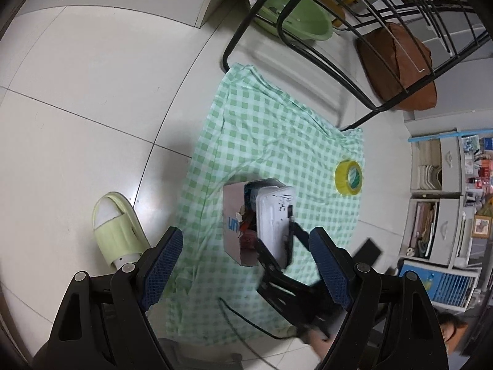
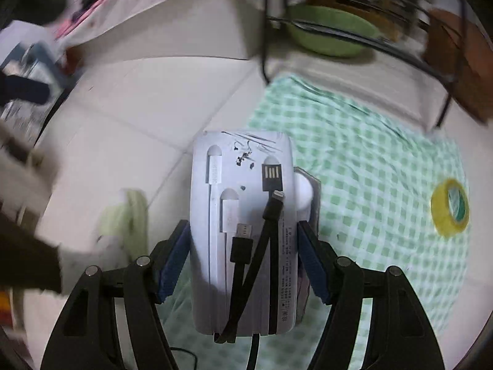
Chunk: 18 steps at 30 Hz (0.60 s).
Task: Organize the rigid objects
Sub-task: 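Lower the power bank into the grey box with the right gripper and open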
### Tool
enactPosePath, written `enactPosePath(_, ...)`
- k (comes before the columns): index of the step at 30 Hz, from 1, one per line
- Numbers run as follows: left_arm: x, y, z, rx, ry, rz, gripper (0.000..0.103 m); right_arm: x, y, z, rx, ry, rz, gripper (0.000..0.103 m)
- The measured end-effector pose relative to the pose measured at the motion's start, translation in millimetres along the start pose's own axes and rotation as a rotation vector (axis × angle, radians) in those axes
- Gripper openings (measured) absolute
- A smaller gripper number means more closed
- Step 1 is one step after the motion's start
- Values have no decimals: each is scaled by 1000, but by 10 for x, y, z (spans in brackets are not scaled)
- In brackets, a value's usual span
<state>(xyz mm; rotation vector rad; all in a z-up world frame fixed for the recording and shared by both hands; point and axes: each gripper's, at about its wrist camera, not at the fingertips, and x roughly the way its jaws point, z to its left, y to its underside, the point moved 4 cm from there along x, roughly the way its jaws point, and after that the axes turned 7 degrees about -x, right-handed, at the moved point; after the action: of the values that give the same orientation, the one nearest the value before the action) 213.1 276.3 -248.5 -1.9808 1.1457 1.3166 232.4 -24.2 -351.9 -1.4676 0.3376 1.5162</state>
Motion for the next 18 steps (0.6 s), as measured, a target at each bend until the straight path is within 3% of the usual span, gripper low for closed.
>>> enactPosePath(5, 80, -10, -93, 23, -7, 5, 83, 214, 251, -11, 37, 114, 43, 69)
enactPosePath(7, 106, 5, -137, 47, -19, 5, 83, 192, 287, -20, 41, 96, 60, 75)
enactPosePath(9, 144, 29, -198, 76, -38, 4, 83, 115, 291, -49, 33, 89, 69, 87)
enactPosePath(12, 174, 67, -292, 115, -62, -10, 83, -119, 273, -196, 48, 100, 30, 100)
enactPosePath(16, 150, 145, -525, 217, -108, -88, 89, -322, 305, -556, 84, 122, 12, 103)
enactPosePath(18, 91, 190, -670, 260, -112, -154, 93, -312, 392, -805, 72, 185, 53, 103)
